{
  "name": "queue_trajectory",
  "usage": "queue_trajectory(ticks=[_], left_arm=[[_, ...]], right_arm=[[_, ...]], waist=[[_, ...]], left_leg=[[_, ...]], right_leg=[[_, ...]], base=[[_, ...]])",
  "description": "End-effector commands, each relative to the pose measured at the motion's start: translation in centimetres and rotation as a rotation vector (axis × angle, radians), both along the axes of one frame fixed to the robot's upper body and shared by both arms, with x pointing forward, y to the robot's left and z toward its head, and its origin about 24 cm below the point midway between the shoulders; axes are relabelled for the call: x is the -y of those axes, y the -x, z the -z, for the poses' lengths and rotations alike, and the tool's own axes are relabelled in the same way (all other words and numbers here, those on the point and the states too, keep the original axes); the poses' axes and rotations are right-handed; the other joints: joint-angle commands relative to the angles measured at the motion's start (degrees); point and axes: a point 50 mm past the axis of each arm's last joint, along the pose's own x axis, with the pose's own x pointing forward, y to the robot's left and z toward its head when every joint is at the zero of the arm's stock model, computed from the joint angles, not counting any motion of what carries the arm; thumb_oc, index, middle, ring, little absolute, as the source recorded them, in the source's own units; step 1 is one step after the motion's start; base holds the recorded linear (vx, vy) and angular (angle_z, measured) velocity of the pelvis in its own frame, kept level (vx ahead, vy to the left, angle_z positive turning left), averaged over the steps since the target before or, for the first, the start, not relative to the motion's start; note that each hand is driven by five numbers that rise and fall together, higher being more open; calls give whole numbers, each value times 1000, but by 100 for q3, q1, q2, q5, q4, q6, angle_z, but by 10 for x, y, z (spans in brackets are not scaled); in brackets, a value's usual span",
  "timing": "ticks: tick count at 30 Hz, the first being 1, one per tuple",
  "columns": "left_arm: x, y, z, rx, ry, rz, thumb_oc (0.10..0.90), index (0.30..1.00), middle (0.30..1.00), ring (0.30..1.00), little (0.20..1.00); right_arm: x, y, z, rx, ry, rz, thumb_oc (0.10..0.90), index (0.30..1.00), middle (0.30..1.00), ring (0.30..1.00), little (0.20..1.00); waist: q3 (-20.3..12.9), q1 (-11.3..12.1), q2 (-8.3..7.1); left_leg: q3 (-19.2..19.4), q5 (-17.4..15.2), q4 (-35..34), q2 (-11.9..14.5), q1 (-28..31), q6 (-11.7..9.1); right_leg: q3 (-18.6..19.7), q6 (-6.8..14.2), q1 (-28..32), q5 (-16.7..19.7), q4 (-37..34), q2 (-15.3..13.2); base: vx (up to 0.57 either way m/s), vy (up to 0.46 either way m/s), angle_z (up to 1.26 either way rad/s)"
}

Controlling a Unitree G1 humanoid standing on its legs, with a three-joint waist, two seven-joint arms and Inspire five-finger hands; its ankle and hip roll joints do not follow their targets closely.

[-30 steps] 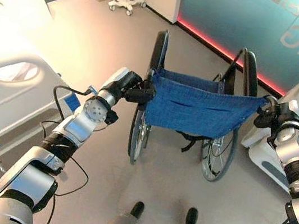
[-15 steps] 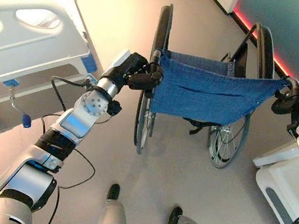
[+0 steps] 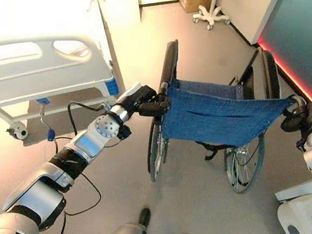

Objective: Push the wheelchair next to the bed

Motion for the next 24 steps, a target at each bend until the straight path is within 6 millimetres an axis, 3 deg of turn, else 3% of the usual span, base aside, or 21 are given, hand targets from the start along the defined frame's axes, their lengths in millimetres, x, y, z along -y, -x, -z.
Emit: queue_trajectory(ticks=[1, 4, 6, 8, 11, 12, 14, 16, 17, 19, 24], left_arm=[[-58, 12, 34, -87, -227, -196, 400, 300, 300, 300, 300], [-65, 11, 30, -76, -232, -222, 400, 300, 300, 300, 300], [-70, 9, 21, -69, -274, -230, 400, 300, 300, 300, 300], [-71, 9, 21, -65, -301, -229, 400, 300, 300, 300, 300], [-70, 7, 15, -55, -326, -214, 400, 300, 300, 300, 300], [-68, 2, 6, -38, -344, -207, 400, 300, 300, 300, 300], [-65, -5, -6, -11, -353, -191, 400, 300, 300, 300, 300], [-64, -11, -19, 8, -358, -190, 400, 300, 300, 300, 300], [-65, -14, -26, 18, -361, -196, 400, 300, 300, 300, 300], [-67, -16, -34, 28, -366, -207, 400, 300, 300, 300, 300], [-71, -19, -45, 48, -379, -211, 400, 300, 300, 300, 300]], right_arm=[[-110, -32, -56, 224, 334, -601, 400, 300, 300, 300, 300], [-115, -30, -43, 236, 304, -637, 400, 300, 300, 300, 300], [-113, -24, -32, 228, 270, -651, 400, 300, 300, 300, 300], [-111, -22, -26, 215, 256, -664, 400, 300, 300, 300, 300], [-105, -20, -21, 211, 246, -659, 400, 300, 300, 300, 300], [-105, -21, -24, 218, 253, -659, 400, 300, 300, 300, 300], [-104, -24, -29, 228, 255, -639, 400, 300, 300, 300, 300], [-107, -26, -34, 241, 262, -633, 400, 300, 300, 300, 300], [-111, -27, -36, 251, 263, -632, 400, 300, 300, 300, 300], [-116, -28, -41, 259, 261, -631, 400, 300, 300, 300, 300], [-119, -29, -52, 291, 223, -610, 400, 300, 300, 300, 300]], waist=[[195, 456, -186], [99, 563, -312], [45, 618, -395], [5, 613, -455], [-28, 573, -528], [23, 503, -507], [120, 348, -441], [183, 211, -455], [206, 129, -499], [214, 64, -568], [223, -7, -692]], left_leg=[[482, -313, 271, -30, -118, 490], [359, -567, 381, -87, -128, 726], [288, -630, 260, -21, 60, 901], [112, -629, 175, -50, 183, 960], [-138, -644, 222, -80, 211, 902], [-345, -683, 247, -28, 299, 830], [-624, -742, 197, 57, 444, 779], [-789, -845, 178, 97, 500, 746], [-882, -951, 186, 122, 526, 706], [-988, -1119, 266, 181, 550, 643], [-1176, -1408, 502, 428, 489, 452]], right_leg=[[99, -272, 263, 229, -342, 729], [126, -200, 258, 19, 219, 692], [-59, 2, 177, 300, 996, 515], [11, 229, 135, 663, 1301, 381], [177, 364, 170, 900, 724, 201], [330, 429, 12, 1035, 338, -64], [685, 479, -374, 1251, -137, -336], [1046, 575, -586, 1640, -576, -588], [1274, 670, -761, 2015, -884, -793], [1472, 754, -889, 2263, -1229, -952], [1601, 856, -1070, 2347, -1656, -1107]], base=[[308, 76, -85], [244, 28, -51], [306, -5, 5], [328, -57, 12], [223, -190, 8], [201, -275, 8], [248, -347, 7], [240, -362, 10], [229, -347, 30], [281, -409, 68], [284, -534, 90]])
